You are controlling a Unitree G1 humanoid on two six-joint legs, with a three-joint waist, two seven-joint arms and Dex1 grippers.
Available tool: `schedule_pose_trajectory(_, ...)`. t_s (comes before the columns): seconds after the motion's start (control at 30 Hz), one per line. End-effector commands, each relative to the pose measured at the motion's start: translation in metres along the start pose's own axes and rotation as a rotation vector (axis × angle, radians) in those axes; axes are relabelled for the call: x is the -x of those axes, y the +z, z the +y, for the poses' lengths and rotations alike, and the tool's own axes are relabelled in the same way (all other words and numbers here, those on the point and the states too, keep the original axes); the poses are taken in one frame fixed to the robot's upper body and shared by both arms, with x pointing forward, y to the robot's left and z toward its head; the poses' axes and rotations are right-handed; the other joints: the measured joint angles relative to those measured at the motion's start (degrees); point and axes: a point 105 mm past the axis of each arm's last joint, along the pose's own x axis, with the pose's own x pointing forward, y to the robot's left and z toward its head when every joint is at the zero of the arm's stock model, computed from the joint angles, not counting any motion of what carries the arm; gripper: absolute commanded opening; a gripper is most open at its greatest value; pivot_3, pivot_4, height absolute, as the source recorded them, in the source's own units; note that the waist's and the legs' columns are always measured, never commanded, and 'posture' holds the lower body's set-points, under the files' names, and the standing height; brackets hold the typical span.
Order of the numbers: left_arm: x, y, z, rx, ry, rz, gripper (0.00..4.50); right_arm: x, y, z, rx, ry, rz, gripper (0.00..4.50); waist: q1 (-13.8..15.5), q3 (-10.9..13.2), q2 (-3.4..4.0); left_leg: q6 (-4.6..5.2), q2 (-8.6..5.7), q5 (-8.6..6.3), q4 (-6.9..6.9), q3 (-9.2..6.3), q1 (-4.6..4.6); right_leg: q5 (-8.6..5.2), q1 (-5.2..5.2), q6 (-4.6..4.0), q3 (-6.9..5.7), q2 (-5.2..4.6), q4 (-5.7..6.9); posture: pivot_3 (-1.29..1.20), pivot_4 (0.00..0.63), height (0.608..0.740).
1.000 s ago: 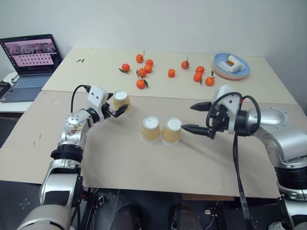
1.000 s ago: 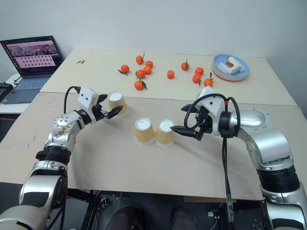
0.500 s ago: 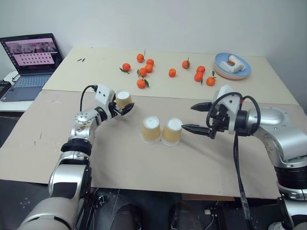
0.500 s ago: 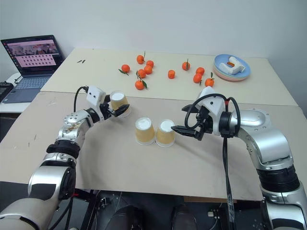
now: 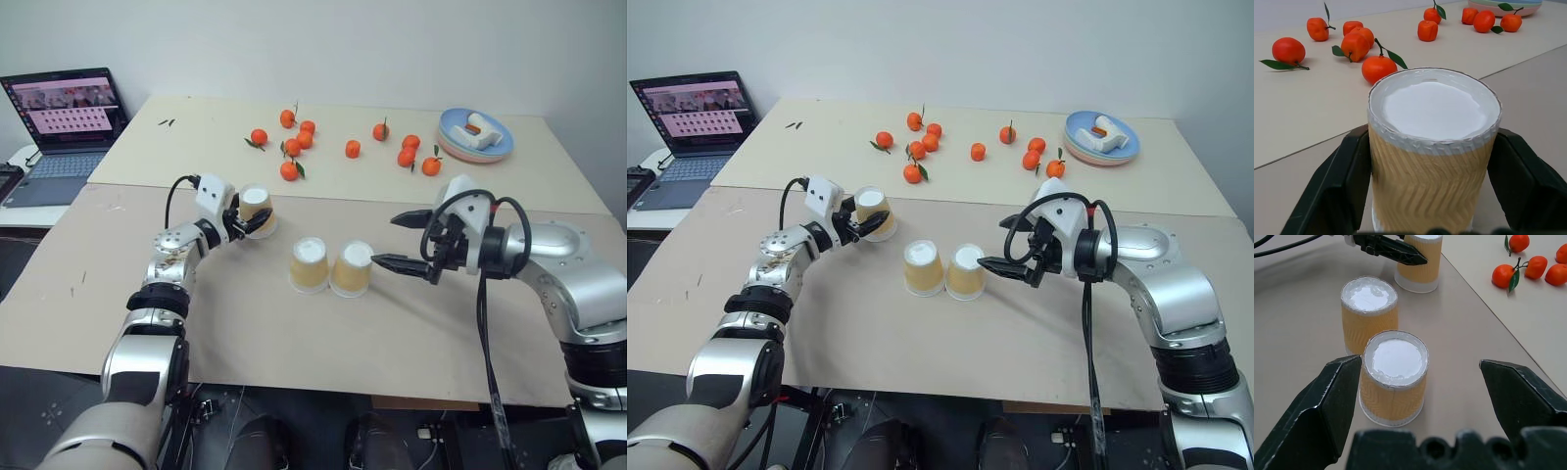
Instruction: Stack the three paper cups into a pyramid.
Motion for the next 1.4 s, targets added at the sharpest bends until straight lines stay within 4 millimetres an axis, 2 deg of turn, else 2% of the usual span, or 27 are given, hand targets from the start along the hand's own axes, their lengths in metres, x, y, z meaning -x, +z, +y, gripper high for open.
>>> schedule_pose_trajectory(0.03, -0.005, 0.026, 0.001, -0.043, -0.001, -0.077, 3.43, 0.004, 0.009, -0.004, 0.040, -0.023, -0.026, 4.50, -0.01, 0.00, 0.00, 0.00, 0.00, 0.00, 0.00, 0.00, 0.00, 0.00, 0.00, 0.00, 0.00, 0.00, 0.00, 0.00, 0.150, 0.680)
schedule_pose_trajectory(0.17, -0.008, 0.039, -0.004, -0.052, -0.031, -0.121, 3.43, 0.003, 0.007, -0.004, 0.037, -0.026, -0.021, 4.50, 0.01, 0.00, 0.00, 0.00, 0.00, 0.00, 0.01, 0.00, 0.00, 0.00, 0.00, 0.00, 0.00, 0.00, 0.01, 0.00, 0.150, 0.680)
schedule_pose_trajectory(0.4, -0.008, 0.078, -0.021, -0.094, -0.159, -0.204, 3.43, 0.004, 0.005, -0.004, 0.027, -0.041, -0.018, 4.50, 0.04, 0.02, -0.03, 0.00, -0.01, 0.00, 0.02, -0.01, -0.03, 0.00, -0.01, 0.00, -0.02, 0.00, 0.00, 0.00, 0.150, 0.680)
schedule_pose_trajectory(0.53, 0.001, 0.111, -0.034, -0.070, -0.279, -0.255, 3.43, 0.006, 0.000, -0.005, 0.015, -0.066, -0.005, 4.50, -0.03, 0.02, -0.03, 0.00, -0.01, 0.00, 0.01, -0.01, -0.03, 0.00, -0.02, 0.00, -0.01, 0.00, 0.01, 0.00, 0.150, 0.680)
schedule_pose_trajectory(0.63, 0.015, 0.133, -0.051, -0.034, -0.429, -0.256, 3.43, 0.006, -0.003, -0.005, 0.011, -0.081, 0.003, 4.50, -0.23, 0.02, -0.03, 0.00, 0.00, 0.00, 0.03, -0.01, -0.03, 0.00, -0.03, 0.00, 0.00, 0.02, 0.02, 0.00, 0.150, 0.680)
schedule_pose_trajectory(0.77, 0.031, 0.155, -0.070, 0.079, -0.590, -0.225, 3.43, 0.007, -0.008, -0.005, 0.006, -0.093, 0.016, 4.50, -0.24, 0.02, -0.03, 0.00, 0.02, 0.00, 0.02, -0.02, -0.01, -0.01, -0.02, 0.01, 0.02, 0.03, 0.03, 0.00, 0.150, 0.680)
schedule_pose_trajectory(1.0, 0.040, 0.188, -0.088, 0.214, -0.738, -0.182, 3.43, 0.007, -0.013, -0.003, -0.002, -0.112, 0.017, 4.50, 0.16, 0.02, -0.03, 0.00, 0.01, 0.01, 0.12, -0.08, -0.01, -0.02, 0.03, 0.04, 0.03, 0.02, 0.05, 0.00, 0.150, 0.680)
schedule_pose_trajectory(1.1, 0.032, 0.179, -0.100, 0.149, -0.772, -0.117, 3.43, 0.008, -0.014, -0.001, -0.010, -0.125, 0.014, 4.50, 0.11, 0.02, -0.03, 0.00, -0.01, 0.01, 0.10, -0.07, 0.00, -0.02, 0.02, 0.04, 0.05, 0.02, 0.05, 0.00, 0.150, 0.680)
schedule_pose_trajectory(1.2, 0.024, 0.157, -0.110, 0.087, -0.805, -0.042, 3.43, 0.010, -0.016, -0.002, -0.016, -0.144, 0.012, 4.50, 0.14, 0.02, -0.03, 0.00, -0.03, 0.01, 0.11, -0.06, 0.01, -0.02, 0.03, 0.04, 0.04, 0.03, 0.08, 0.00, 0.150, 0.680)
schedule_pose_trajectory(1.4, 0.010, 0.126, -0.118, 0.023, -0.834, 0.023, 3.43, 0.016, -0.020, -0.001, -0.028, -0.177, 0.018, 4.50, 0.15, 0.02, -0.03, 0.00, -0.05, 0.01, 0.12, -0.06, 0.00, -0.02, 0.02, 0.04, 0.04, 0.03, 0.08, 0.00, 0.150, 0.680)
